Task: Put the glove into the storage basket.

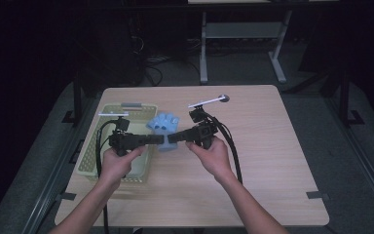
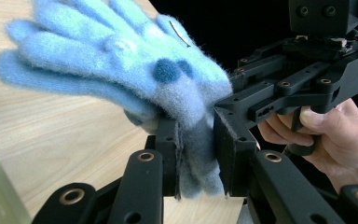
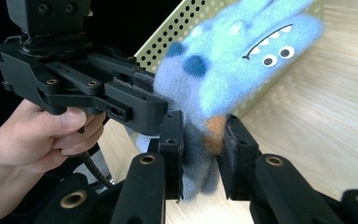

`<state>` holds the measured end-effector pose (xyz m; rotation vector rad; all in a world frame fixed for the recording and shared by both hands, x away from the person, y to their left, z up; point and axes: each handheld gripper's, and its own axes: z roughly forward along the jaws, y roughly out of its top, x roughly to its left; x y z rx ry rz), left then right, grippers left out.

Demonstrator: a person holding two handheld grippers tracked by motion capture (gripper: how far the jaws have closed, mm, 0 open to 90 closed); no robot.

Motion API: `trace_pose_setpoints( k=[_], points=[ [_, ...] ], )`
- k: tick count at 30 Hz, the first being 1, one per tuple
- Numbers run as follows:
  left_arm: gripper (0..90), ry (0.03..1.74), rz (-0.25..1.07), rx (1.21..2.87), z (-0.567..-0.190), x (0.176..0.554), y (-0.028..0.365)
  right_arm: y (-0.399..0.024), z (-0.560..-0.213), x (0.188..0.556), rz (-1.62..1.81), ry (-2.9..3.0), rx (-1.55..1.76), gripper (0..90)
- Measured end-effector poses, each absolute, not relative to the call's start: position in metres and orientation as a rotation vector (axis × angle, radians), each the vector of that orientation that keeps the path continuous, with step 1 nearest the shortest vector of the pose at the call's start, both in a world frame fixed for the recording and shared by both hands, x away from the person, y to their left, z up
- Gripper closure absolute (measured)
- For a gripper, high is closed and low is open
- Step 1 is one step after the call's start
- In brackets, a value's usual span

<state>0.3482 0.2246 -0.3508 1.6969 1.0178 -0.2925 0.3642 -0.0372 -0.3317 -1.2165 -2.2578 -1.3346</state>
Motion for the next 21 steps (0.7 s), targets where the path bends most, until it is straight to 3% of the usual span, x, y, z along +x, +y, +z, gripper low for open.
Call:
trace_pose_setpoints(
  k=[21],
  points=[
    [71.8,1.058,-0.281,1.673,-0.349,0.35,0.255,-0.007,-0.328,0.378,-1.307,-2.275,-1.161,72.8]
  ],
)
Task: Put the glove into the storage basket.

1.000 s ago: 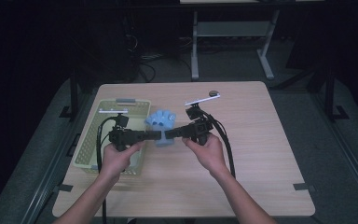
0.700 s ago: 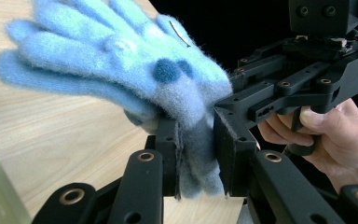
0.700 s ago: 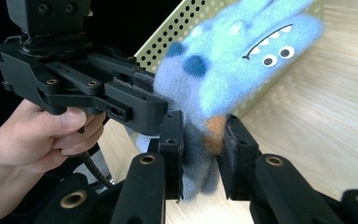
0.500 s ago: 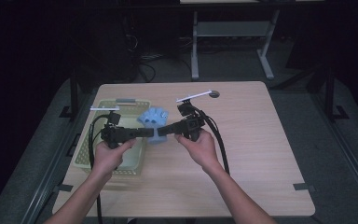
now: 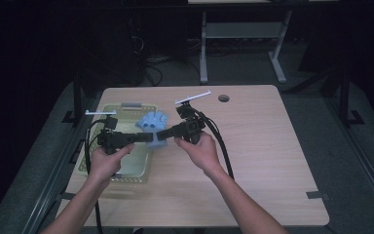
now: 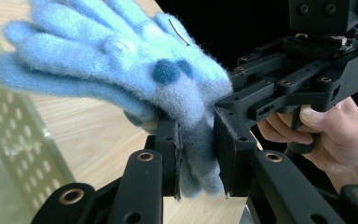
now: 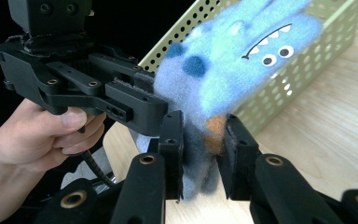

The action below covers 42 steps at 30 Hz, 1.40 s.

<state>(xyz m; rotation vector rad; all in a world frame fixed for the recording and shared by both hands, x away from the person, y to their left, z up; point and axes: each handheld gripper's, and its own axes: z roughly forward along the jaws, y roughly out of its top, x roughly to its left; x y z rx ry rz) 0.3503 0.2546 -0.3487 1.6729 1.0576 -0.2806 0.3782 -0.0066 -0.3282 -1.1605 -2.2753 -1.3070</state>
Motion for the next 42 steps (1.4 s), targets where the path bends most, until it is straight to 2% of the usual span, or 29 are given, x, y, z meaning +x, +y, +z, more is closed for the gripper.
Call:
trace_pose_setpoints(
  k=[42],
  points=[
    [71.6,1.153,-0.277,1.666,-0.359,0.353,0.327,0.068,-0.348,0.393,-1.286,-2.213,-1.119,72.8]
  ],
)
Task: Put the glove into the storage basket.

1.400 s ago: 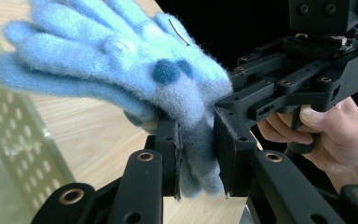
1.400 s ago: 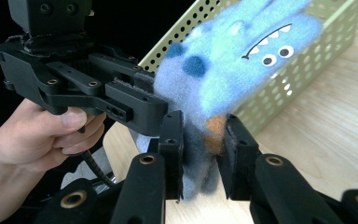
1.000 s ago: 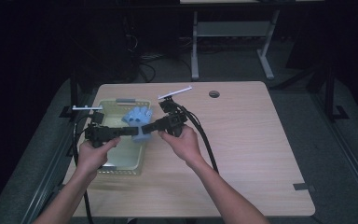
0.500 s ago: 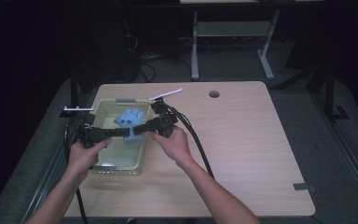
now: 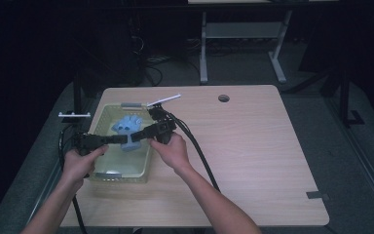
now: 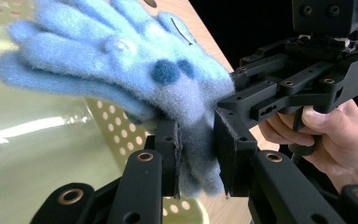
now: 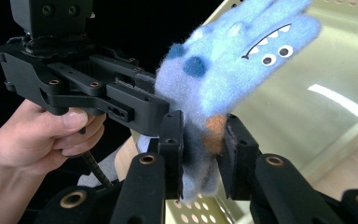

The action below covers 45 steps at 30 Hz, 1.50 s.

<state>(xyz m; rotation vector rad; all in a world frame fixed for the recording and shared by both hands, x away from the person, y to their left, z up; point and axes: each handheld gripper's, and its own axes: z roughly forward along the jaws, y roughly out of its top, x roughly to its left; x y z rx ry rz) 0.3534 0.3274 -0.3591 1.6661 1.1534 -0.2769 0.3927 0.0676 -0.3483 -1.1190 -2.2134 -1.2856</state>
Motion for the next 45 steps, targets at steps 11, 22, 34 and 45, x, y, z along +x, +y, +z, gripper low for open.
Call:
trace_pose_setpoints(
  k=[11,22,34,45],
  points=[
    [71.5,1.184,-0.3,1.676,-0.364,0.358,0.34,0.081,-0.356,0.396,-1.283,-2.206,-1.121,72.7],
    [71.6,1.22,-0.304,1.687,-0.372,0.362,0.35,0.094,-0.369,0.402,-1.271,-2.174,-1.135,72.7],
    [71.7,1.261,-0.322,1.702,-0.386,0.366,0.359,0.104,-0.386,0.405,-1.233,-2.166,-1.147,72.6],
    [72.0,1.304,-0.319,1.754,-0.392,0.37,0.358,0.11,-0.398,0.406,-1.205,-2.179,-1.162,72.3]
  ],
)
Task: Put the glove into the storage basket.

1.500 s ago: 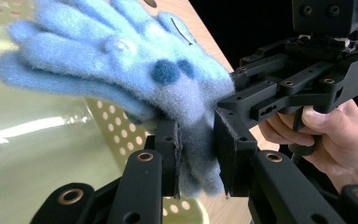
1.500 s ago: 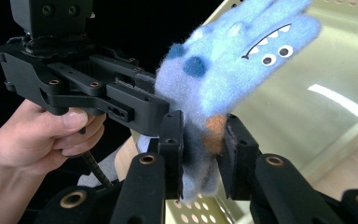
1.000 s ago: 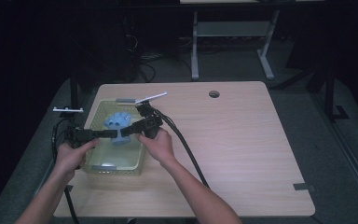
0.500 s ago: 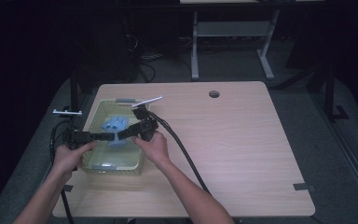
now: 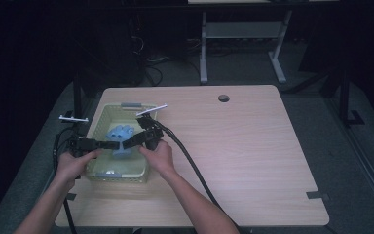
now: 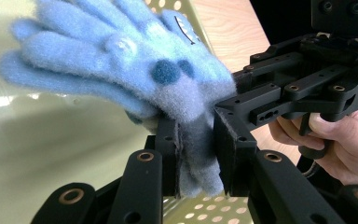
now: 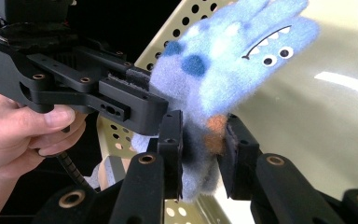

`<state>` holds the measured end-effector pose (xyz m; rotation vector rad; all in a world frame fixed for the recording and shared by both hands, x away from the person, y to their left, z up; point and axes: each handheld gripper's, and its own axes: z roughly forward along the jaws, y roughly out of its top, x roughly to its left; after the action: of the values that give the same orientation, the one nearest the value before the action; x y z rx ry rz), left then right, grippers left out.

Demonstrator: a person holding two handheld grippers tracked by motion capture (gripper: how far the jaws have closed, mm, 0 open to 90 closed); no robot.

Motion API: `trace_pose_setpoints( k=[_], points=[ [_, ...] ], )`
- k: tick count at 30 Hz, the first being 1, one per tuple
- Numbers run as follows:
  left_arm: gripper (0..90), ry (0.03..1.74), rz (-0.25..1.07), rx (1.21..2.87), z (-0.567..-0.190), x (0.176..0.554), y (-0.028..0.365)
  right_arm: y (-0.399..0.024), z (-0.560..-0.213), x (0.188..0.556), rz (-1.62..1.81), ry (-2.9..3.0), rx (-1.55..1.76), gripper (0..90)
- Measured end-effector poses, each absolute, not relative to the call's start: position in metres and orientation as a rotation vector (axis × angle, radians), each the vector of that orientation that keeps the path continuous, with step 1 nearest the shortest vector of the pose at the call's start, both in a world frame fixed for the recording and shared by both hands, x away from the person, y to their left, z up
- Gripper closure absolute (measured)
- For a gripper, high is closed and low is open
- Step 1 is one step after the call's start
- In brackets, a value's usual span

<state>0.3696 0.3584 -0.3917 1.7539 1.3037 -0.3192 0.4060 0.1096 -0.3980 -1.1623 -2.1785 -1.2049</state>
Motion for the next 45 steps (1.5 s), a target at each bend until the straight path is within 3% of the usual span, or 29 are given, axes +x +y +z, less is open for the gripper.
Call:
trace_pose_setpoints(
  k=[17,45],
  points=[
    [72.6,1.377,-0.292,1.846,-0.402,0.377,0.355,0.119,-0.416,0.411,-1.131,-2.203,-1.198,71.2],
    [72.7,1.409,-0.281,1.851,-0.405,0.376,0.356,0.128,-0.409,0.408,-1.086,-2.32,-1.193,70.0]
  ],
)
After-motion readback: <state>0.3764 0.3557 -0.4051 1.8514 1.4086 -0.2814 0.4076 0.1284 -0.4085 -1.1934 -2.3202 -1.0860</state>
